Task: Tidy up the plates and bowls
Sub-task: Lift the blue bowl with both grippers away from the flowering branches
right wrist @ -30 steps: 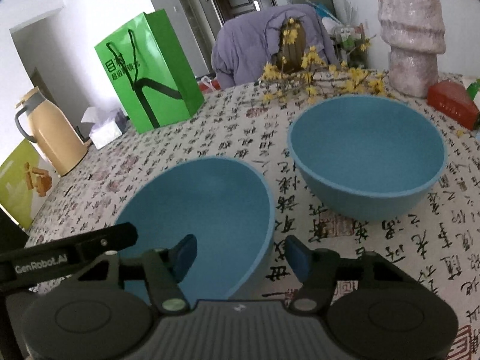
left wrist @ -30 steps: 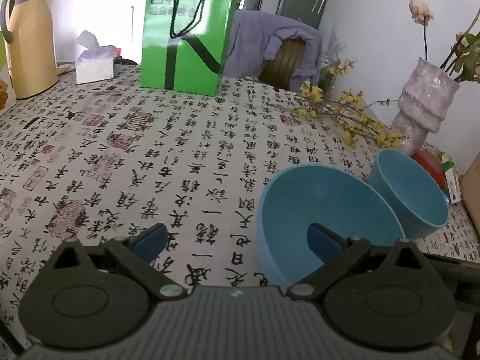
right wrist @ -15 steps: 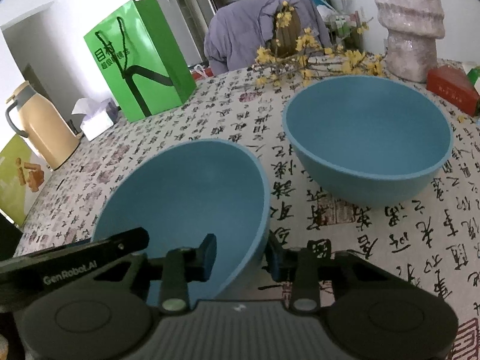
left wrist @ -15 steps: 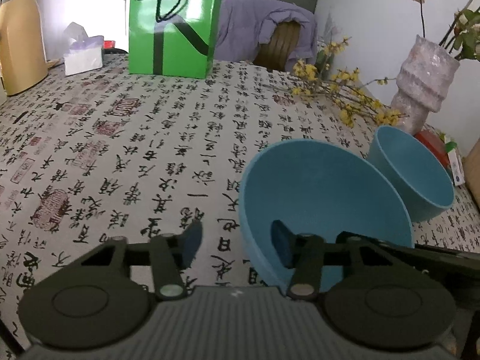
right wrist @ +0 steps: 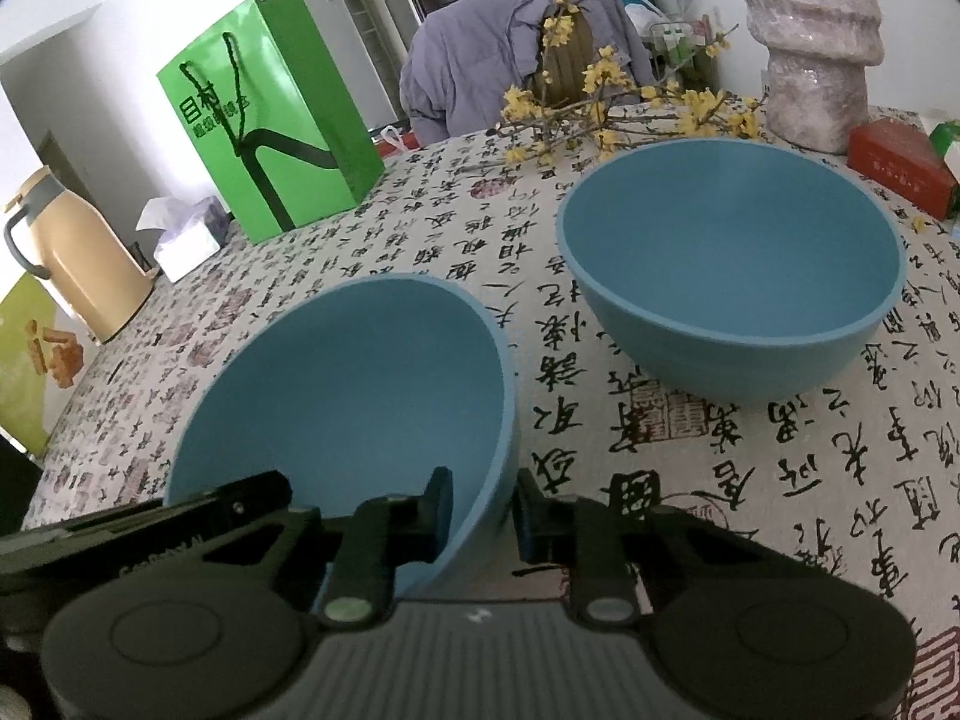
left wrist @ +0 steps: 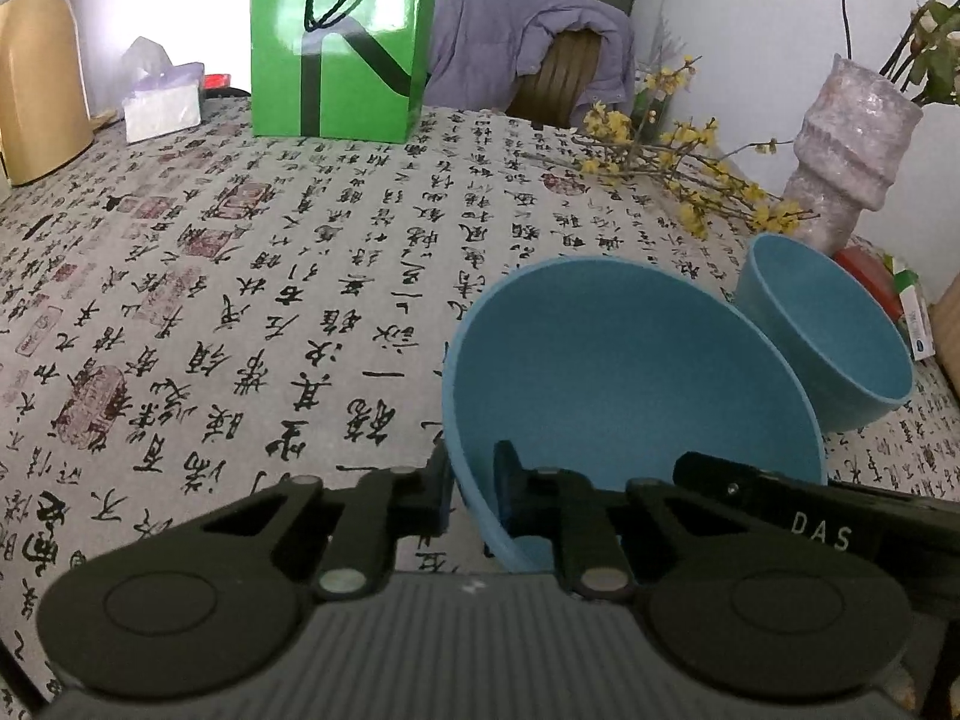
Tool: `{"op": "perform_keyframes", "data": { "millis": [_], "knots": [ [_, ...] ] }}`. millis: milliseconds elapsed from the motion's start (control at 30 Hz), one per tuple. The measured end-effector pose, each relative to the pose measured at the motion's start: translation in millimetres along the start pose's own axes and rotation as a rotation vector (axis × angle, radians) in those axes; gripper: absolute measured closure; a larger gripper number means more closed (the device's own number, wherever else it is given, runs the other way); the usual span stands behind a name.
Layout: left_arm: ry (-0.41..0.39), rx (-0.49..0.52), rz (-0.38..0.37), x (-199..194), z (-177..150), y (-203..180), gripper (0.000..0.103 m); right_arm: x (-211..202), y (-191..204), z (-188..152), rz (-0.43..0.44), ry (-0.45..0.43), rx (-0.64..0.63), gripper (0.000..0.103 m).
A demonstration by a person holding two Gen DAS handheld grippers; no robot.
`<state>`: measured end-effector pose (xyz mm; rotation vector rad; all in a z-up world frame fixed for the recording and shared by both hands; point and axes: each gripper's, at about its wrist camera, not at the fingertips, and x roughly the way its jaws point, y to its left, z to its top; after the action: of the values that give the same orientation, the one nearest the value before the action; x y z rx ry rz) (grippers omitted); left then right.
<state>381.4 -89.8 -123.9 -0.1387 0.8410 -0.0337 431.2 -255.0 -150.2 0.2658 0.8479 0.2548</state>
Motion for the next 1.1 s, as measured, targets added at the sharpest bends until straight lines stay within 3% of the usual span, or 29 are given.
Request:
{"op": "perform_keyframes", "data": {
  "millis": [1100],
  "knots": [
    [-0.017,0.006,0.012,-8.0,1.3,0.1,0.088,-6.2,1.9,-2.0,0.024,-0.014,0.008,0.084]
  ]
}}
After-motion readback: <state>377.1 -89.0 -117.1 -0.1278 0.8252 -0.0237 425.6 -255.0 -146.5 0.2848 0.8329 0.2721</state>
